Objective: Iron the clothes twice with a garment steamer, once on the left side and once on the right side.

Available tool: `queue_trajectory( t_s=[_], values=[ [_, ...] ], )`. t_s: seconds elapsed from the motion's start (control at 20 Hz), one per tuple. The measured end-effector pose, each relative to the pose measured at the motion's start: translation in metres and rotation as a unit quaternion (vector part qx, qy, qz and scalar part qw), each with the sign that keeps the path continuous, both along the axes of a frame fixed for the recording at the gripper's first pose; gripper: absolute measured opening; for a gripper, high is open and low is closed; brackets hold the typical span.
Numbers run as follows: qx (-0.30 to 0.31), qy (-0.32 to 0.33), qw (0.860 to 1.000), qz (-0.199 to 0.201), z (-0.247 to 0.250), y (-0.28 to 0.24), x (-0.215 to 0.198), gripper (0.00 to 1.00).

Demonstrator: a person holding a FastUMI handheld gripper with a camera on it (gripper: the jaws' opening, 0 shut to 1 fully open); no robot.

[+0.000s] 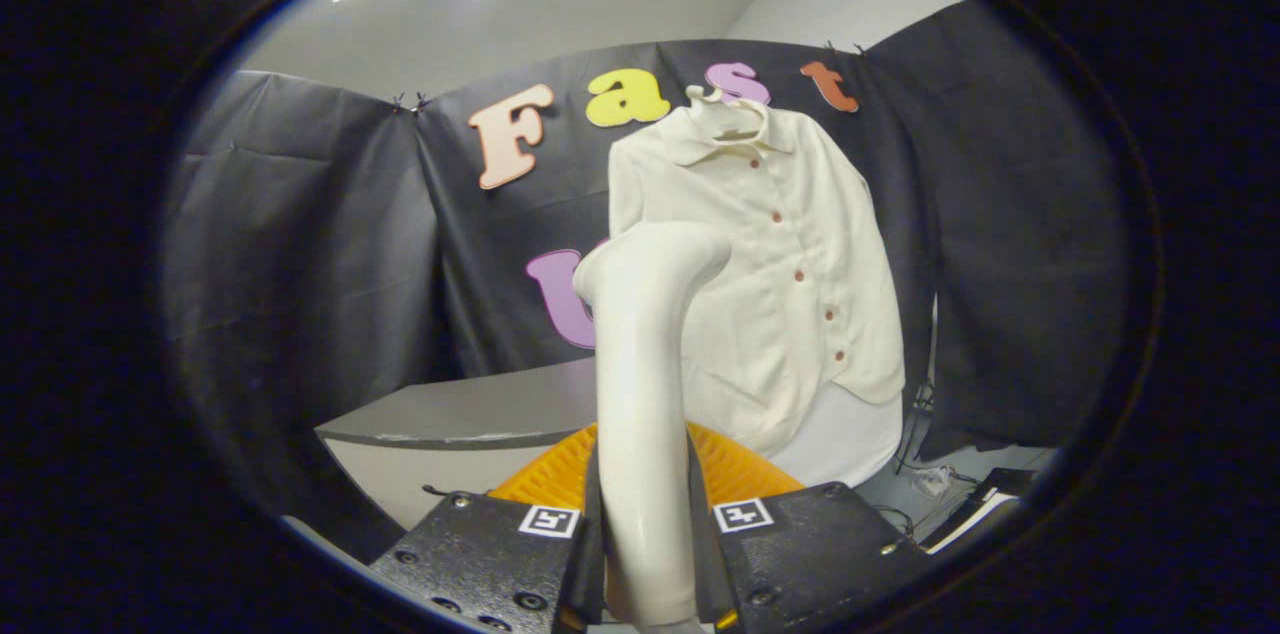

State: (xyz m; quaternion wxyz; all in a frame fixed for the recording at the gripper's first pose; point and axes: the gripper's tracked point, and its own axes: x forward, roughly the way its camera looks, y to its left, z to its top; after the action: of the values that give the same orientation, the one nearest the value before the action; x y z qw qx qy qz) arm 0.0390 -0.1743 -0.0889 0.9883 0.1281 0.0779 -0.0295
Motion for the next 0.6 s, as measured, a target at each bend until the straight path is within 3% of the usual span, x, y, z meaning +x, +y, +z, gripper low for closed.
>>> queue_trajectory(
  t_s=[0.6],
  values=[
    [-0.030, -0.079, 0.995, 0.046, 0.097, 0.134, -0.035, 0.34]
  ],
)
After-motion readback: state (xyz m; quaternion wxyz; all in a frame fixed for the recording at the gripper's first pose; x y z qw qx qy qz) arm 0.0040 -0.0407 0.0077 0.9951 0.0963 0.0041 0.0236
